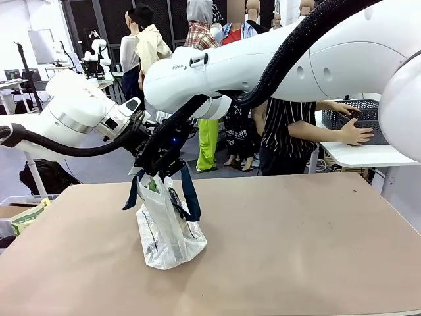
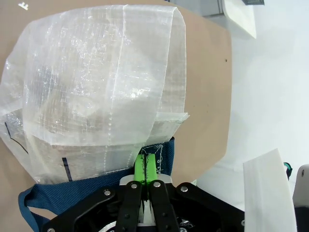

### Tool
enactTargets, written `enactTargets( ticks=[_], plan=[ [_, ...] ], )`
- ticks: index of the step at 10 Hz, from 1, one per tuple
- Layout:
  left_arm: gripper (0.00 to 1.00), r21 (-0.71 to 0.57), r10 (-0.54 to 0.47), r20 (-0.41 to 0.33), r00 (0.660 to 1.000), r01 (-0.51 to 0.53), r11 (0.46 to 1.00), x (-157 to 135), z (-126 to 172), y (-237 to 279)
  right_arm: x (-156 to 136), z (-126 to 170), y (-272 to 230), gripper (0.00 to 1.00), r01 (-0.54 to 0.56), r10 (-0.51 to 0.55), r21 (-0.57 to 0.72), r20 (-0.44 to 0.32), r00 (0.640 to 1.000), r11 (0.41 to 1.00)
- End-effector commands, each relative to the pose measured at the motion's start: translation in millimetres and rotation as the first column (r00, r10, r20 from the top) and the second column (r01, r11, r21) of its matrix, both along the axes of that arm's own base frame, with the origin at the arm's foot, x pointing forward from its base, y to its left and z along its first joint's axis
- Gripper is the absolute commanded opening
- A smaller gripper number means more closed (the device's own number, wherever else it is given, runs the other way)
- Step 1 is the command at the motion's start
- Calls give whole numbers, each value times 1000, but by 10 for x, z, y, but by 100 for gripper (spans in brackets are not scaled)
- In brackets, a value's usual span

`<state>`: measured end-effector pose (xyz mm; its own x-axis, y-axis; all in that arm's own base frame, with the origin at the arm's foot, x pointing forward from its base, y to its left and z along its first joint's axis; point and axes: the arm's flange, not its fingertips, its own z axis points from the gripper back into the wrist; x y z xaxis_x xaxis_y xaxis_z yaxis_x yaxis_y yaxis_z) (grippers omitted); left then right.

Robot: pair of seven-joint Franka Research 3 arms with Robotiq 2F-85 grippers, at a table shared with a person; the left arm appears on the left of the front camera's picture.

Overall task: Transfer purchased items from the store into the shopping bag.
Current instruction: Move the Reusable shopping bag to the right side of the table.

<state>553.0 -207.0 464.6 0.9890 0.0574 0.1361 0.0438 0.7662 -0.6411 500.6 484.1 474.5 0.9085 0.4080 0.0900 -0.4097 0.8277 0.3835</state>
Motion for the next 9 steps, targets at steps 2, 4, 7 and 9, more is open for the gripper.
enactTargets(
  ticks=[2, 4, 7, 9],
  plan=[
    [0, 41, 17, -13, 1000, -17, 999, -76, -17, -88, -32, 104, -12, 0, -3, 2, 19, 30, 1000, 1000],
    [0, 45, 19, -11, 1000, -19, 999, -77, -13, -83, -34, 115, -23, 10, 3, -4, 34, 31, 1000, 999],
    [0, 52, 18, -13, 1000, -17, 999, -84, -13, -72, -88, 224, -111, 44, 33, -37, 66, 63, 997, 997],
    [0, 61, 24, -19, 1000, -23, 998, -77, -6, -58, -162, 329, -200, 64, 42, -50, 87, 92, 995, 995]
  ],
)
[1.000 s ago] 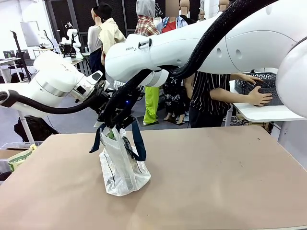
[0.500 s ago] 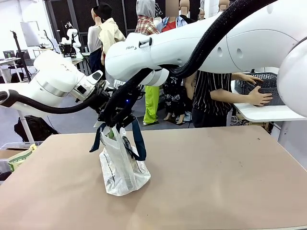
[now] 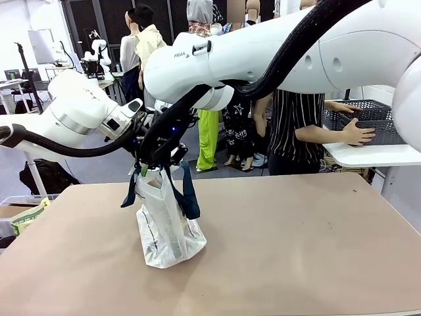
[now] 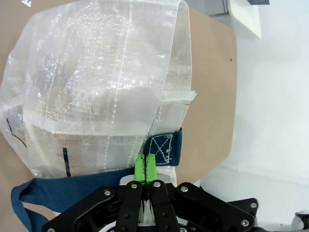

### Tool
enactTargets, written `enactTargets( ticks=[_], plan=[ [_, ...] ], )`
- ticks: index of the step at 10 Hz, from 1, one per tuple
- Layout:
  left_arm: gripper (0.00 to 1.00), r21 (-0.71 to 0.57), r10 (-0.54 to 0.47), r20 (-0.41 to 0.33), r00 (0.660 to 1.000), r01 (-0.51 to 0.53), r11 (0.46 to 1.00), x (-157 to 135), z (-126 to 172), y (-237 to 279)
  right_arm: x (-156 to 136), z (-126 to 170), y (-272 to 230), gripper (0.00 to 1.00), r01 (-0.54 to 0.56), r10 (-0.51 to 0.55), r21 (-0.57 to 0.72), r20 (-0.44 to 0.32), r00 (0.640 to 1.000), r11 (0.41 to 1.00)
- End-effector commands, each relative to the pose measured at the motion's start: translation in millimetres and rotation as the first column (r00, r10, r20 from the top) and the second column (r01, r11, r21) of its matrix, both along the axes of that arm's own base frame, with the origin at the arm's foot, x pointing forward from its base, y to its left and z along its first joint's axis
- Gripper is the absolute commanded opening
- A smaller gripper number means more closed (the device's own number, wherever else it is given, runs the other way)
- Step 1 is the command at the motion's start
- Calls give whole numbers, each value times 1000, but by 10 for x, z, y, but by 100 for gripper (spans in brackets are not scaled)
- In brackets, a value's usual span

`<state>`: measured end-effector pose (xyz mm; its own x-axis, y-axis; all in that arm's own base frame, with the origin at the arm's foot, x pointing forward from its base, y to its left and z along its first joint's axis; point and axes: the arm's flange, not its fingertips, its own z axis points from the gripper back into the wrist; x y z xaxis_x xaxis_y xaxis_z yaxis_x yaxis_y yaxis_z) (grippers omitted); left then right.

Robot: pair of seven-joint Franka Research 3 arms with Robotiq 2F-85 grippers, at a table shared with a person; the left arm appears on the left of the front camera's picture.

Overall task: Transfer purchased items from the store into the shopping bag.
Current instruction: Move the Reusable shopping bag to the right side of the table.

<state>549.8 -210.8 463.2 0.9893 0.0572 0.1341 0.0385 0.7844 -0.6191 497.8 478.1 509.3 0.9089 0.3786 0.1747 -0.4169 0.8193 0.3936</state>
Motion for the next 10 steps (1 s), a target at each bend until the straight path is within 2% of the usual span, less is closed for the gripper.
enactTargets(
  ticks=[1, 4, 8, 10],
  plan=[
    [0, 43, 24, -17, 1000, -23, 999, -37, 15, -24, -162, 35, -199, 73, 29, -31, 42, 39, 999, 999],
    [0, 60, 65, -24, 998, -63, 996, -3, 41, -44, -322, 216, -461, 97, 28, -37, 98, 88, 995, 995],
    [0, 55, 78, -6, 997, -77, 996, -34, 78, -55, -360, 245, -516, 100, 36, -47, 120, 96, 994, 992],
    [0, 53, 87, 9, 996, -87, 995, -34, 104, -17, -448, 383, -629, 100, 78, -100, 144, 155, 983, 987]
  ],
)
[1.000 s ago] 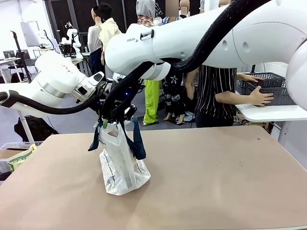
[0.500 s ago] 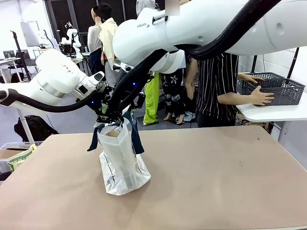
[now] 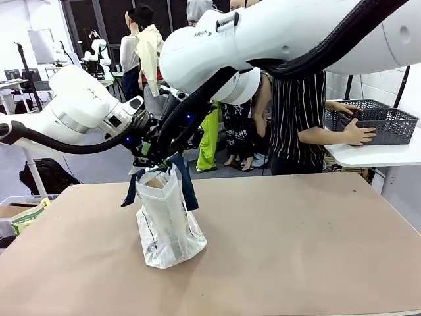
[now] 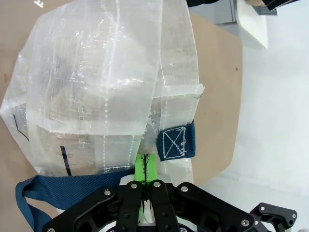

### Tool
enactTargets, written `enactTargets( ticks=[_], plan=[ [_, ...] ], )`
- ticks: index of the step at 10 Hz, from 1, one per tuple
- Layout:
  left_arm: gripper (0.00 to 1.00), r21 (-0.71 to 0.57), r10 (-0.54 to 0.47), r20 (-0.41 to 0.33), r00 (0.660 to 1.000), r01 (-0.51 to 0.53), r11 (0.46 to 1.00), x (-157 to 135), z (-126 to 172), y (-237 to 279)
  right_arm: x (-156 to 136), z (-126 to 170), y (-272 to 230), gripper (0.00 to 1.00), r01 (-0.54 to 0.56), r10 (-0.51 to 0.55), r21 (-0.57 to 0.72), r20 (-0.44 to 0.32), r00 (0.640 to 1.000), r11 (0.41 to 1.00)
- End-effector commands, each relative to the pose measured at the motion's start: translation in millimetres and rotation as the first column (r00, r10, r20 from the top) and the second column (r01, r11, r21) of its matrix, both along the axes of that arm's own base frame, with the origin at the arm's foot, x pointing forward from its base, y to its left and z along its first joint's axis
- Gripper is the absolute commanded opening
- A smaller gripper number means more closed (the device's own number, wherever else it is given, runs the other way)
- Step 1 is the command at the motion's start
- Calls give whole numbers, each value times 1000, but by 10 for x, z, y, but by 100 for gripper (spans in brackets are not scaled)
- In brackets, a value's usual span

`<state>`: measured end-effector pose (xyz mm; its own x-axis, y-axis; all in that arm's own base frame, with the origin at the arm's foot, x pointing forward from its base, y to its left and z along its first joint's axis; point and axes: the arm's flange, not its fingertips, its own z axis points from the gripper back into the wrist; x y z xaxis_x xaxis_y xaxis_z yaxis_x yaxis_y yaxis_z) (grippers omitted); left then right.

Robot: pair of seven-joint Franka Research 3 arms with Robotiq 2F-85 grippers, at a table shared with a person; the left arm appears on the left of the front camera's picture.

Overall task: Transfer purchased items from the store into the shopping bag.
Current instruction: Move the Reusable shopping bag to the right side of the table.

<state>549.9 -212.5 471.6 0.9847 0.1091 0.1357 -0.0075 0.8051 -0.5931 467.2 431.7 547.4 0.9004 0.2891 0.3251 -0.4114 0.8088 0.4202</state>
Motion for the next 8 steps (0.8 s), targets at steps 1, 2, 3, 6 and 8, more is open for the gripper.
enactTargets(
  ticks=[1, 2, 3, 6, 8],
  plan=[
    [0, 14, 36, 21, 999, -36, 999, -48, 46, 31, -210, 90, -254, 100, 48, -51, 45, 63, 997, 998],
    [0, 6, 27, 20, 999, -27, 1000, -57, 62, 55, -287, 178, -354, 100, 75, -81, 62, 91, 993, 995],
    [0, 4, 25, 19, 999, -26, 1000, -57, 72, 69, -361, 260, -468, 100, 109, -119, 83, 121, 985, 991],
    [0, 22, 39, 40, 998, -40, 999, -96, 155, 99, -541, 395, -922, 100, 245, -272, 161, 181, 945, 956],
    [0, 22, 53, 66, 996, -55, 998, -113, 249, 151, -576, 340, -1311, 100, 347, -382, 211, 162, 910, 914]
  ],
)
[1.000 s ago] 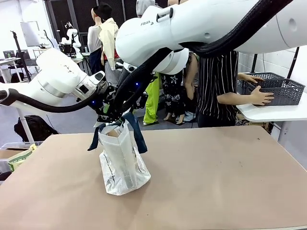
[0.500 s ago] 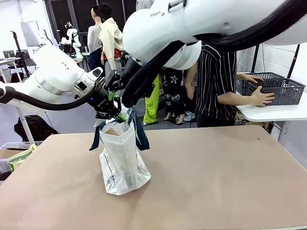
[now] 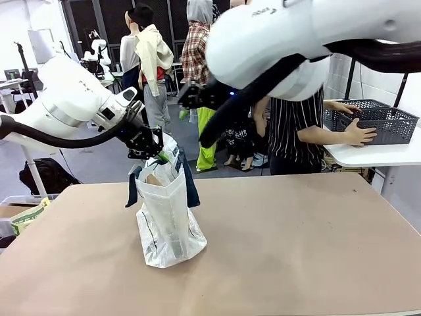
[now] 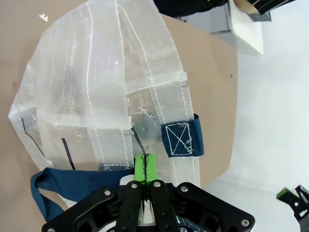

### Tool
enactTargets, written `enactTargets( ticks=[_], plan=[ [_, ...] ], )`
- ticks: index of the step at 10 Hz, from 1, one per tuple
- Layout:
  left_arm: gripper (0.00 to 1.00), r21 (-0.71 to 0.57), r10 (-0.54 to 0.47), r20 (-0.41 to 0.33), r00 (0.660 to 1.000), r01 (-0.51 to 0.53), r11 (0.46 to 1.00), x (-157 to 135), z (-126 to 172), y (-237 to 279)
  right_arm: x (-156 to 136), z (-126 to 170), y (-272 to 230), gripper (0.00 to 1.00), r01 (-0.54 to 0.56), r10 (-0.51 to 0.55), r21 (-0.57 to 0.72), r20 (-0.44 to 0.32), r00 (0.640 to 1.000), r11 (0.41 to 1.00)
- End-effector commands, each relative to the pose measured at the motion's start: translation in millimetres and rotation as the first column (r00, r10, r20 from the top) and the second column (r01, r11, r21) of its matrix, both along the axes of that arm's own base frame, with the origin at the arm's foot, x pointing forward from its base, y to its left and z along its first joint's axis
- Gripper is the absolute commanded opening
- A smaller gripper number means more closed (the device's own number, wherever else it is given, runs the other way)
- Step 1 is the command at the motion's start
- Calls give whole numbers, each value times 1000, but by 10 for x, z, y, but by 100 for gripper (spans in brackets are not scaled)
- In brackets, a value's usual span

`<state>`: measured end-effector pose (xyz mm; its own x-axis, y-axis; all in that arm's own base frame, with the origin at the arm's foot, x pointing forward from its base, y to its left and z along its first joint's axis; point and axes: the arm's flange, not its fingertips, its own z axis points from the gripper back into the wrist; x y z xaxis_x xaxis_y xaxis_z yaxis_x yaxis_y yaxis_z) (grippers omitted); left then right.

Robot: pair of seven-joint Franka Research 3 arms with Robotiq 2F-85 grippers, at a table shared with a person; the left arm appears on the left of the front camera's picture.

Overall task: Transfer purchased items from the store into the shopping bag.
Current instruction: Move the Reusable shopping bag to the right side of the table.

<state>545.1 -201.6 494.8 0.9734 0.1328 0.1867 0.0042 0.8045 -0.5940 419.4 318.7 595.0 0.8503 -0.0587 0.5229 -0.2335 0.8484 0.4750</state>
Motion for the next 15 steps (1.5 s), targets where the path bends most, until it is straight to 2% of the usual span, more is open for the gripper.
enactTargets(
  ticks=[1, 2, 4, 6, 9, 11, 15],
  plan=[
    [0, 19, 18, 11, 1000, -18, 1000, -72, 54, 77, -80, -195, -389, 100, 114, -113, 58, -25, 993, 992],
    [0, 23, 25, 14, 1000, -25, 999, -98, 84, 80, -92, -241, -610, 100, 183, -180, 69, -55, 982, 981],
    [0, 60, 54, 25, 998, -55, 997, -121, 162, 97, -103, -279, -919, 100, 269, -264, 93, -65, 962, 959],
    [0, 77, 77, 46, 996, -80, 994, -130, 247, 110, -52, -326, -1165, 100, 388, -379, 95, -100, 920, 917],
    [0, 35, 71, 50, 996, -73, 997, -77, 309, 33, 68, -477, -1324, 100, 426, -407, 117, -156, 900, 897],
    [0, -13, 66, 37, 997, -66, 998, 9, 321, -53, 189, -649, -1329, 100, 480, -460, 72, -190, 867, 874],
    [0, -57, 58, 55, 997, -55, 997, 81, 376, -183, 204, -844, -1486, 100, 525, -496, 88, -225, 838, 847]
  ],
)
